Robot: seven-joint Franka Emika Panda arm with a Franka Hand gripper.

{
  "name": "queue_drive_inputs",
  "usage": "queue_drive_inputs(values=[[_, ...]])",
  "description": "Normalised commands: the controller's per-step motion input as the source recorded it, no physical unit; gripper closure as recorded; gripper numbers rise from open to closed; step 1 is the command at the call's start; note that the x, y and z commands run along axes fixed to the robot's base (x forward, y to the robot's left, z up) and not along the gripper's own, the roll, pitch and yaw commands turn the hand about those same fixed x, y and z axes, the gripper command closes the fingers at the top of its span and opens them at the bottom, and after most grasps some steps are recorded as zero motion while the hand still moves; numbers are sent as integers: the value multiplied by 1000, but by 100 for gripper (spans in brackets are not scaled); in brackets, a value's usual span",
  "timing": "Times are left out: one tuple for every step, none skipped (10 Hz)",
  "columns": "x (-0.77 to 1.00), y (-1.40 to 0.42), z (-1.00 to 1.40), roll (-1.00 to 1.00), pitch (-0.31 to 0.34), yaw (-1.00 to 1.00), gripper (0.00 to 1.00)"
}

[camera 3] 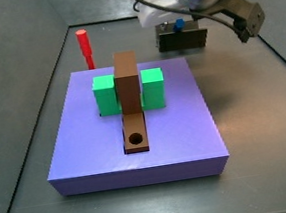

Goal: Pick up the blue object. Move up. Place the blue object on the fixture. Regrasp the blue object. Move to above the board. Insert the blue object.
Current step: Regrasp the blue object.

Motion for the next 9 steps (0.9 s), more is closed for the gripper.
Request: queue_drive_inputs(values=[[-57,0,-274,300,6,-126,0],[-117,0,-249,197,0,-126,0],[-83,0,-171,191,49,-109,0],[-17,0,0,257,157,-94,0],[-6,0,0,271,169,-134,0],[0,0,0,183,109,-71,0],[29,0,-11,71,103,-46,0],[83,3,0,-37,71,-31,0],[0,91,0,-406,0,-26,0]])
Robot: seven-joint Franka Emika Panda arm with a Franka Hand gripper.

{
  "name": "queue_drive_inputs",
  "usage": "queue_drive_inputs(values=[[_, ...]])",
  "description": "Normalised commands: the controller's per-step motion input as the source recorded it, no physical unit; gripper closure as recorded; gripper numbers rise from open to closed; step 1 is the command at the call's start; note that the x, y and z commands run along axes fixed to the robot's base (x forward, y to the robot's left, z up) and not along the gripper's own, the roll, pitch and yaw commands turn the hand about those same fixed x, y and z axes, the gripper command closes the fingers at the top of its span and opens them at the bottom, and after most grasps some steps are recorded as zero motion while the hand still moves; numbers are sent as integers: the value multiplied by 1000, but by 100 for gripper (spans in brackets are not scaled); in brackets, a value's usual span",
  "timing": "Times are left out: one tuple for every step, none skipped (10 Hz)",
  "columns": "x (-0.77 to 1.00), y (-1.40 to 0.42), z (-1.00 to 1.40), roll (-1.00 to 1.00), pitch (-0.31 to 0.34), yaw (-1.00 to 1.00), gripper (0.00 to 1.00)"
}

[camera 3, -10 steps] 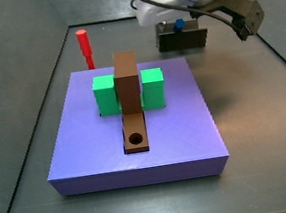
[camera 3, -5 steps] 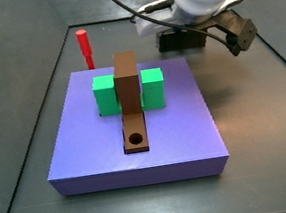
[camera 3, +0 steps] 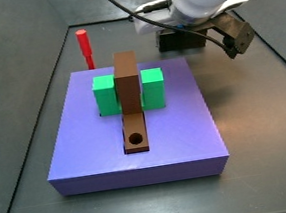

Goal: Pick up the blue object. Move up. Place the blue object on the fixture. Regrasp the blue object. Move to above the board. Insert the blue object.
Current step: Regrasp the blue object.

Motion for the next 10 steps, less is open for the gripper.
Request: queue_drive_inputs(values=[[11,109,0,-429,0,-3,0],[51,91,0,-311,0,0,0],[83,80,-11,-217,0,0,0],[0,0,0,0,0,0,0],[0,0,0,0,0,0,100],[0,0,0,0,0,0,100],[0,0,0,0,0,0,100],[0,0,0,0,0,0,100],[0,0,0,0,0,0,100],[0,0,0,0,0,0,100]])
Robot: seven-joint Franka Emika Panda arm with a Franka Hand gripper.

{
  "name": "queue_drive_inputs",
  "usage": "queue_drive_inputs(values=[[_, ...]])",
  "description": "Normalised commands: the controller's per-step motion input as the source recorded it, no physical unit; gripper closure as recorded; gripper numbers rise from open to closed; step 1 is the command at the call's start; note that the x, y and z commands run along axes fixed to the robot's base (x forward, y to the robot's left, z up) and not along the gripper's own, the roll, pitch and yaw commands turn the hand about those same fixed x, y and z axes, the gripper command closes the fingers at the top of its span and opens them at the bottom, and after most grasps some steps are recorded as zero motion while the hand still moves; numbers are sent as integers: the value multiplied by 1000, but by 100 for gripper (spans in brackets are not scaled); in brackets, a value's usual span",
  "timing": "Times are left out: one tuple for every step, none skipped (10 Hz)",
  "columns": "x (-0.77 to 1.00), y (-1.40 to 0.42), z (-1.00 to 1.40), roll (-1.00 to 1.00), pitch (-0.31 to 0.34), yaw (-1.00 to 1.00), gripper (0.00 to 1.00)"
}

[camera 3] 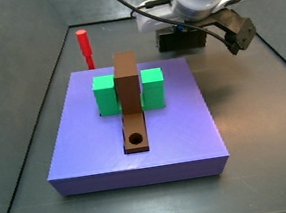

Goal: Pick up the blue object. Move up. Place the blue object on the fixture. Regrasp the blue object. Move to above the board. Insert the blue object.
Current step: Regrasp the blue object, then move to above the board.

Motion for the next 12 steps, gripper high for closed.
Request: queue_drive_inputs(values=[[0,0,0,0,0,0,100],[0,0,0,0,0,0,100],[0,0,0,0,0,0,100],[0,0,0,0,0,0,100],[0,0,0,0,0,0,100],[0,0,0,0,0,0,100],[0,0,0,0,0,0,100],[0,0,0,0,0,0,100],[0,0,0,0,0,0,100],[0,0,0,0,0,0,100],[0,0,1400,0,0,0,100],[-8,-4,1400,-10,-1,-28,100]])
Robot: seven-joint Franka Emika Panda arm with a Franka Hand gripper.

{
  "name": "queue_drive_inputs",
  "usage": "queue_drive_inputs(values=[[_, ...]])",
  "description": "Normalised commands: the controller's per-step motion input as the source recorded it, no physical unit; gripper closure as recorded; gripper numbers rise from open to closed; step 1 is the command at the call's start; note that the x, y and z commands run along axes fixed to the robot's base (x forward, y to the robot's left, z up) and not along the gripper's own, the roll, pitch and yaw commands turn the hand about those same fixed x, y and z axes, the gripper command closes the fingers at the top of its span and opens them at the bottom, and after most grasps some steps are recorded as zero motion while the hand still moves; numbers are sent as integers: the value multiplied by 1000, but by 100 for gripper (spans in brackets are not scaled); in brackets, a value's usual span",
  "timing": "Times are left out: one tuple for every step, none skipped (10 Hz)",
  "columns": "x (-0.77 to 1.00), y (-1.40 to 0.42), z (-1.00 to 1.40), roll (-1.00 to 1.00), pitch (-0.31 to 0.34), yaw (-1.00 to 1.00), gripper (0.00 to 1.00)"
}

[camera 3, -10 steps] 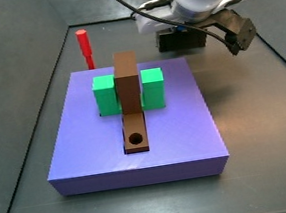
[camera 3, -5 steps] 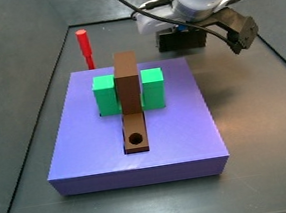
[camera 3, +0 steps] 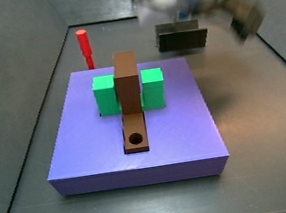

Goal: Pick up the blue object. Move up. Place the blue object on the fixture. Regrasp the blue object. Move to above the board. Insert the blue object.
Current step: Move to above the board.

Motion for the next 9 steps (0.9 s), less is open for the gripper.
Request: queue_drive_inputs(values=[[-31,-1,1400,-64,-17,-41,100],[-33,15,1400,-50,-35,-26,100],[-19,-5,1400,-17,36,-30,100],[-22,-13,1400,-7,53,-34,100],[-12,-9,1400,-3,60,-11,100],[2,-18,828,-10,84,-6,100],[9,-17,568,-8,89,1,100],[38,-26,229,3,97,22,100],[-901,-1400,298,-1000,108,-261,100]])
